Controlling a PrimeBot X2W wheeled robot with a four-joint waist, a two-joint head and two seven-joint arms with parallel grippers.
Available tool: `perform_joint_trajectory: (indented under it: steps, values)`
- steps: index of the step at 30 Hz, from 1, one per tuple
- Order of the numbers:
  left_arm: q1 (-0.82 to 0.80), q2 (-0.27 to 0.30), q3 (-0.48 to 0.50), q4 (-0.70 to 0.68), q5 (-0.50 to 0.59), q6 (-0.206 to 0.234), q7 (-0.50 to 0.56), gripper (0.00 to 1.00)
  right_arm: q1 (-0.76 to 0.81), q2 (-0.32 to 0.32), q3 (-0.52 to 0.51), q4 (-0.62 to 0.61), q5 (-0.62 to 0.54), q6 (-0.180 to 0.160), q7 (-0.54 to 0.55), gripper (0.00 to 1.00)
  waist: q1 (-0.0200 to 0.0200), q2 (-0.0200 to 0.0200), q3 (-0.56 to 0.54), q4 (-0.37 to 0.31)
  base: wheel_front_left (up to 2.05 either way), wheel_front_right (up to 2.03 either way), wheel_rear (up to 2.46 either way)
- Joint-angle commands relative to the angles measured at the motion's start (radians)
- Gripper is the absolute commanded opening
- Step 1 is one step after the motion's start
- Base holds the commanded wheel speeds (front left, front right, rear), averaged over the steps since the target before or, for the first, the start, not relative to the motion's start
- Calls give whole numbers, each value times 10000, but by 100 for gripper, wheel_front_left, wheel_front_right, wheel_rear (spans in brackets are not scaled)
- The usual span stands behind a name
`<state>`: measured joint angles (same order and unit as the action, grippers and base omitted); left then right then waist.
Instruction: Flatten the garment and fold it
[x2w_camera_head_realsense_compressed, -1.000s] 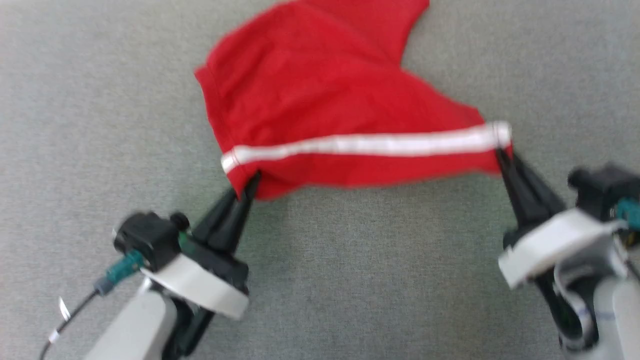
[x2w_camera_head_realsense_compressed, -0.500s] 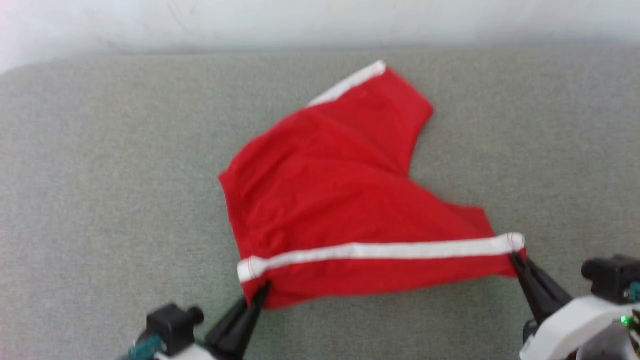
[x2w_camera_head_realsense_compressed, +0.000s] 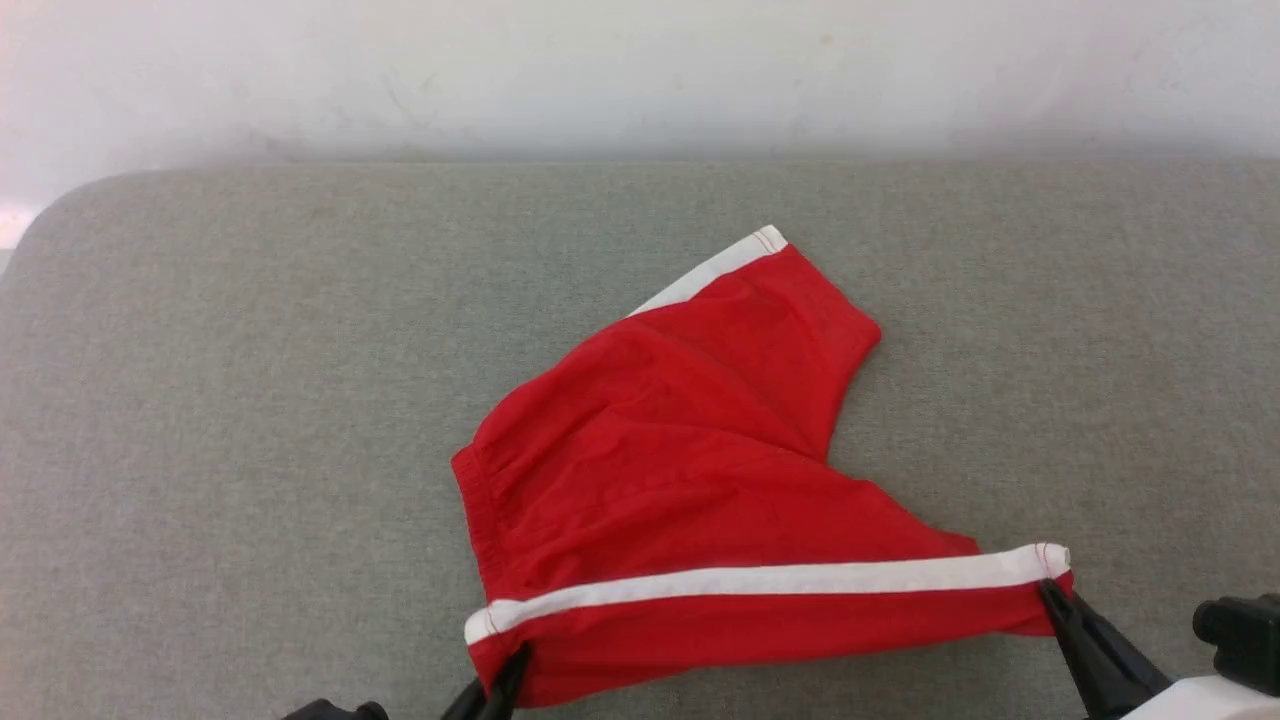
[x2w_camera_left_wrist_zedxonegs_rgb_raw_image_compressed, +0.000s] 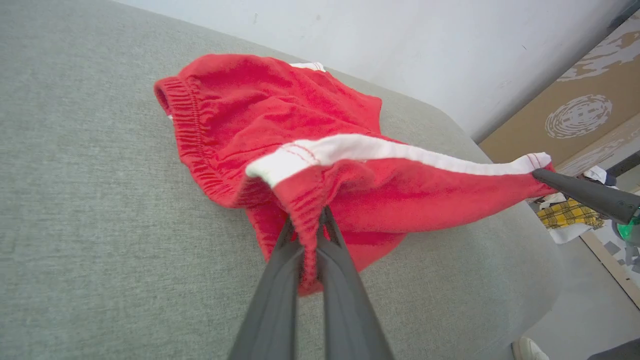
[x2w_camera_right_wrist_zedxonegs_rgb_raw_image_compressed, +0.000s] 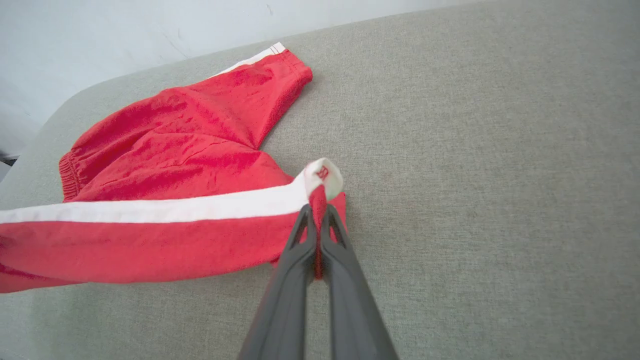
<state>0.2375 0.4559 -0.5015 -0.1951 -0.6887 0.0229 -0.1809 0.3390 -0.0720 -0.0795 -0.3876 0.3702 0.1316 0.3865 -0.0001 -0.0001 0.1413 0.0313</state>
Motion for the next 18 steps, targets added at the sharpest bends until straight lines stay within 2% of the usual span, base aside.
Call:
perform_joint_trajectory:
  steps: [1,7,13,18]
  values:
    - [70,84,112,-152,-37,118,-59,0,-14,36,-38,-143,-43,-9,-41,0,1,1,-16,84,0,0,0]
    - [-383,70,325,-574,89,354,-22,0,-975,-335,201,-328,-468,-9,44,0,1,1,321,233,0,0,0]
    - [-1533,-149,417,-736,313,520,225,0,-2940,-1064,495,-125,-874,-9,382,0,1,1,1057,477,0,0,0]
    - [-2466,-578,448,-640,114,505,407,0,-4826,-1821,933,303,-1102,-9,841,0,1,1,1718,760,0,0,0]
